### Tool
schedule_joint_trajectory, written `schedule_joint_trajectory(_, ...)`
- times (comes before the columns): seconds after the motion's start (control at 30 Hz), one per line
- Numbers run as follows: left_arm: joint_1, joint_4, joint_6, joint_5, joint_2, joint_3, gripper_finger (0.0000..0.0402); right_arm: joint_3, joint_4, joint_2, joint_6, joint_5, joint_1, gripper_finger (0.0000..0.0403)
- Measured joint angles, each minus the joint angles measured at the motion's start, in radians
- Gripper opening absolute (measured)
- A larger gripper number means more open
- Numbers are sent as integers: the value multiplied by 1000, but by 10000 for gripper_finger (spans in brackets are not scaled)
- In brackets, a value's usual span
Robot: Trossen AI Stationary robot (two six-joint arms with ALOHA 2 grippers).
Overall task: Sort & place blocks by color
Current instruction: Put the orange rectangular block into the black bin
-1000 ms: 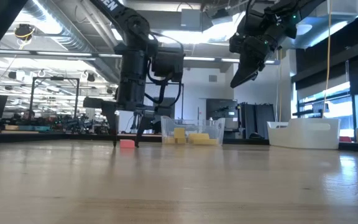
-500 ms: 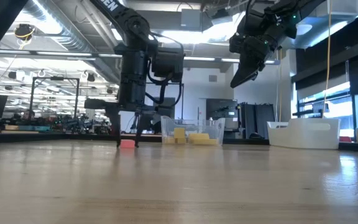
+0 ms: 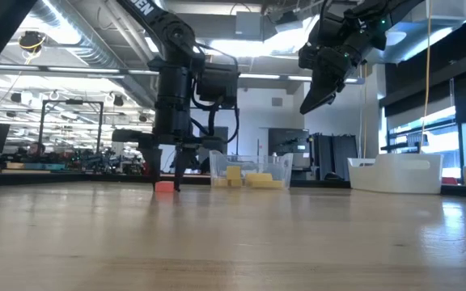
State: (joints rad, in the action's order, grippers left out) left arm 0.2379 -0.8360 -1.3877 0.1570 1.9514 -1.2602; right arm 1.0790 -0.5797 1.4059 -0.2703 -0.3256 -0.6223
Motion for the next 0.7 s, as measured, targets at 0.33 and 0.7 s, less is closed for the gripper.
schedule_joint_trajectory(0.33,-12,0,88,30,0,1,129,0,0,0,0,0,0,82)
schedule_joint_trajectory(0.7,-14,10,256,18,1,1,127,0,0,0,0,0,0,82)
